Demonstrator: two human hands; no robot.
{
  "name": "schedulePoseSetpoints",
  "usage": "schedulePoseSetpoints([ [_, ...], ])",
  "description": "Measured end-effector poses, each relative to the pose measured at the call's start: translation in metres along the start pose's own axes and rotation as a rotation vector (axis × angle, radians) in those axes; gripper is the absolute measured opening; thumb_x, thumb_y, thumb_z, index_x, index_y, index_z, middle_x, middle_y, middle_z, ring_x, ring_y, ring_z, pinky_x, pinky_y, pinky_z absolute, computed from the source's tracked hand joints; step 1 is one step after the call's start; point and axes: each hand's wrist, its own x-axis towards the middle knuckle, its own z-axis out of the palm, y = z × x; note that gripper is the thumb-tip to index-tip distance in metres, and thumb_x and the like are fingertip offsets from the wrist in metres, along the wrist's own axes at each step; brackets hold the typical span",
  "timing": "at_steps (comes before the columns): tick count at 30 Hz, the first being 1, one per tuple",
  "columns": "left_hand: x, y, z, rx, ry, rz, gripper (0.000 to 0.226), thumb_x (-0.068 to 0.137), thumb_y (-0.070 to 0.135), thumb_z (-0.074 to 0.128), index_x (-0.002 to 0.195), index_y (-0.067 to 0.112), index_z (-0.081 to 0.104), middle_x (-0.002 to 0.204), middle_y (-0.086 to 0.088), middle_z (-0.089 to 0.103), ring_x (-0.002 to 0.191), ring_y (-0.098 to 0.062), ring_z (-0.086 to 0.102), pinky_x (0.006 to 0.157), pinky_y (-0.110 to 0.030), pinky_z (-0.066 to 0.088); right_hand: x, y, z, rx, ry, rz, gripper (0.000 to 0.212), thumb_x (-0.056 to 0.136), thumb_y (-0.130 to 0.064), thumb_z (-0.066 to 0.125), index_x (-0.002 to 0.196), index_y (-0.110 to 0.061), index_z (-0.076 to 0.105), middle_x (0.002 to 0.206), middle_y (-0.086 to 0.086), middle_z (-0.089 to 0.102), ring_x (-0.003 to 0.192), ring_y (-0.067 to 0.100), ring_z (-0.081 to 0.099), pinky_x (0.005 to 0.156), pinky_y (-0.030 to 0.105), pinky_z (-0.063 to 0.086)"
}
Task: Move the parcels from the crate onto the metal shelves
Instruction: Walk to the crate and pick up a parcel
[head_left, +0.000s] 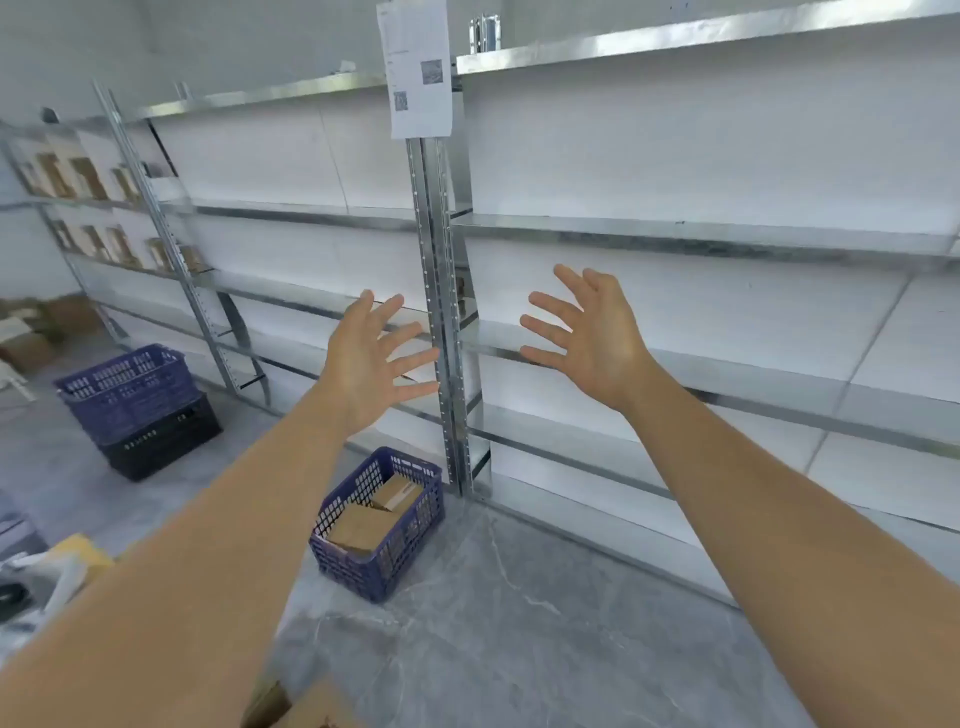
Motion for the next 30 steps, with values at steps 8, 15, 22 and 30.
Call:
schedulePoseSetpoints([
  [8,0.069,-0.029,0.014,-0.061,0.198,-0.036,0.059,0.105,0.065,0.037,0.153,0.035,0.052,0.153,-0.009,0.057,0.13,-0.04,0.062,0.105,-0.066,0.05,0.103,0.018,-0.048,0.063,-0.066,0.126,0.054,0.105,-0.06,0.036,0.15,-0.036,0.051,0.141,0.005,0.065,0.129,0.031,0.063,0.101,0.055,0.055],
  [15,0.123,-0.057,0.017,-0.103,0.338,-0.041,0.06,0.106,0.063,0.033,0.156,0.034,0.049,0.157,-0.011,0.055,0.133,-0.042,0.058,0.114,-0.07,0.041,0.184,0.033,-0.075,0.065,-0.156,0.236,0.059,0.105,-0.062,0.035,0.155,-0.033,0.047,0.147,0.007,0.061,0.133,0.032,0.06,0.101,0.056,0.055],
  [22,0.159,-0.074,-0.003,-0.08,0.44,-0.055,0.064,0.105,0.066,0.032,0.159,0.034,0.046,0.158,-0.011,0.054,0.134,-0.043,0.058,0.111,-0.069,0.044,0.235,0.065,-0.076,0.019,-0.231,0.32,0.062,0.106,-0.063,0.03,0.159,-0.033,0.042,0.154,0.008,0.056,0.135,0.033,0.058,0.112,0.061,0.047],
  [30,0.202,-0.086,-0.049,-0.099,0.509,-0.072,0.059,0.105,0.064,0.034,0.153,0.035,0.051,0.146,-0.01,0.06,0.124,-0.04,0.063,0.112,-0.069,0.044,0.294,0.107,-0.052,-0.012,-0.272,0.381,0.064,0.105,-0.068,0.029,0.158,-0.035,0.042,0.148,0.008,0.058,0.134,0.034,0.059,0.107,0.059,0.051],
])
